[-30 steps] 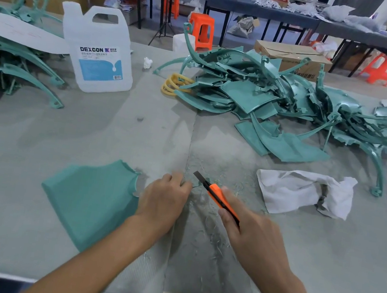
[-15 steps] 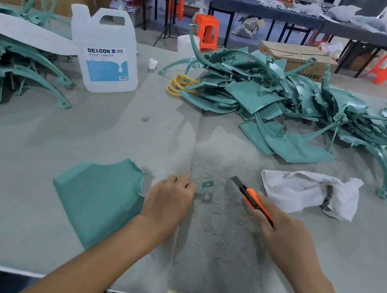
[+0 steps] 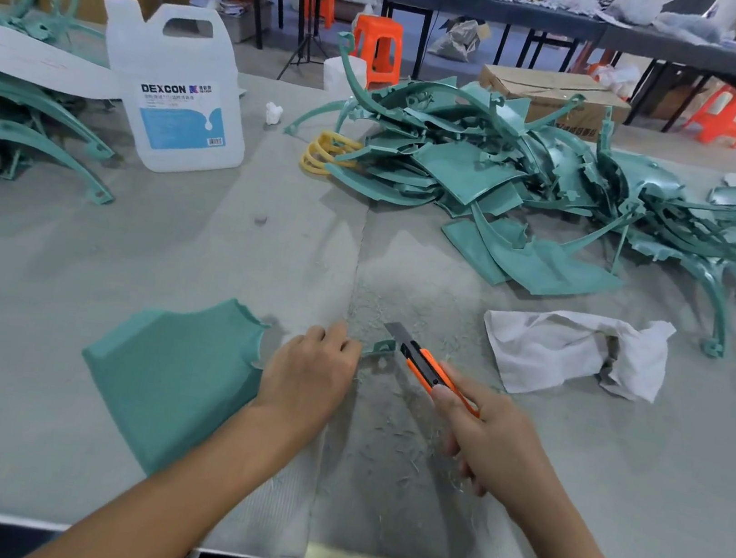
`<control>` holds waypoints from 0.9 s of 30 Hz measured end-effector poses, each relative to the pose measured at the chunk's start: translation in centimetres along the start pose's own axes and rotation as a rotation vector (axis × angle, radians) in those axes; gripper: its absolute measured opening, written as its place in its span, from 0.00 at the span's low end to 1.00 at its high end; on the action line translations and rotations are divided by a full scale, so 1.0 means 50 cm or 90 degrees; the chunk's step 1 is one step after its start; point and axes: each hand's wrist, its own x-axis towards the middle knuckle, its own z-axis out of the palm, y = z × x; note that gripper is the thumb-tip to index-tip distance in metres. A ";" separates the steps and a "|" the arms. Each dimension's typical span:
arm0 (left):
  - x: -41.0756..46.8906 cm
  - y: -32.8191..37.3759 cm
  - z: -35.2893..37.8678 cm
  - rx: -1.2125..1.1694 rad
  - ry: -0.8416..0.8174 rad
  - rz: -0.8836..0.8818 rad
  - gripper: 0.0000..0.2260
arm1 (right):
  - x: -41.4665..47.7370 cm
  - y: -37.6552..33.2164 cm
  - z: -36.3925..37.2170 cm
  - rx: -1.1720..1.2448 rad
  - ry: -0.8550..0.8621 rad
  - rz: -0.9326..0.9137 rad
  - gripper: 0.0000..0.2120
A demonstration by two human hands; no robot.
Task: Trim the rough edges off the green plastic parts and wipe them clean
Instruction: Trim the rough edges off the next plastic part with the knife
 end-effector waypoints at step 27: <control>-0.004 -0.006 0.025 -0.059 -0.013 -0.027 0.10 | -0.005 0.024 -0.012 0.034 -0.028 0.024 0.14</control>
